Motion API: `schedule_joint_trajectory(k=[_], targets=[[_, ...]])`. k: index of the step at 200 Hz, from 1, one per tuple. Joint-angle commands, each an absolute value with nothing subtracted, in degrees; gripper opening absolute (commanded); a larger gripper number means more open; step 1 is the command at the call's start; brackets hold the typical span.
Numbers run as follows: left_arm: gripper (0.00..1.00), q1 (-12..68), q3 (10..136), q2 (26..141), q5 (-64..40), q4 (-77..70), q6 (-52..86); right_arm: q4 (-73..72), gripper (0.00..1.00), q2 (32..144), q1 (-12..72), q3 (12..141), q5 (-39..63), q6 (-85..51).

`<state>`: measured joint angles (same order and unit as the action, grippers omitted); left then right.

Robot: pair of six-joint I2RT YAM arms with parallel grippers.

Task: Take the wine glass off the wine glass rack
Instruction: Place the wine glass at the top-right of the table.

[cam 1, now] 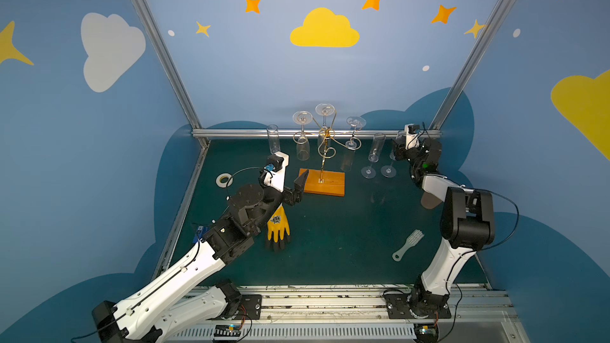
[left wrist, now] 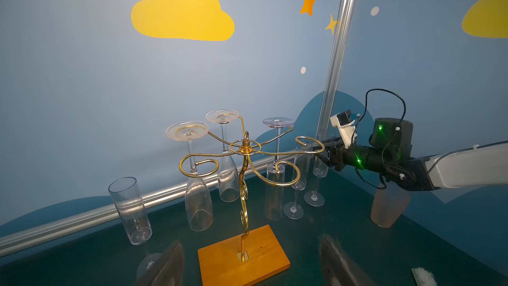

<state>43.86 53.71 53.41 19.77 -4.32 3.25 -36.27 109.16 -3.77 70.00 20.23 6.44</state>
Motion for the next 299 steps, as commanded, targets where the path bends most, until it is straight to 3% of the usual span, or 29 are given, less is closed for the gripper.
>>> schedule_joint_trajectory(k=[1, 81, 105, 129, 162, 299], targets=[[0.77, 43.33, 53.78, 53.70, 18.86, -6.15, 4.19, -38.93, 0.29, 110.79, -3.87, 71.52, 21.19, 6.24], [0.77, 42.98, 53.08, 53.17, 18.54, -5.71, 5.01, -38.73, 0.32, 112.31, -4.57, 71.12, 21.27, 4.92], [0.77, 42.91, 53.00, 53.17, 18.63, -5.54, 5.18, -37.91, 0.44, 112.32, -4.57, 71.02, 21.85, 4.94], [0.77, 42.71, 52.57, 52.82, 18.80, -5.67, 5.38, -37.62, 0.74, 111.98, -4.59, 70.67, 22.06, 5.51], [0.77, 42.63, 52.30, 51.96, 18.72, -5.80, 5.19, -36.86, 0.88, 110.44, -4.68, 70.56, 21.64, 6.32], [0.78, 42.19, 49.20, 41.30, 17.58, -1.40, 2.37, -23.83, 0.88, 89.63, -4.70, 68.07, 19.51, 9.37]])
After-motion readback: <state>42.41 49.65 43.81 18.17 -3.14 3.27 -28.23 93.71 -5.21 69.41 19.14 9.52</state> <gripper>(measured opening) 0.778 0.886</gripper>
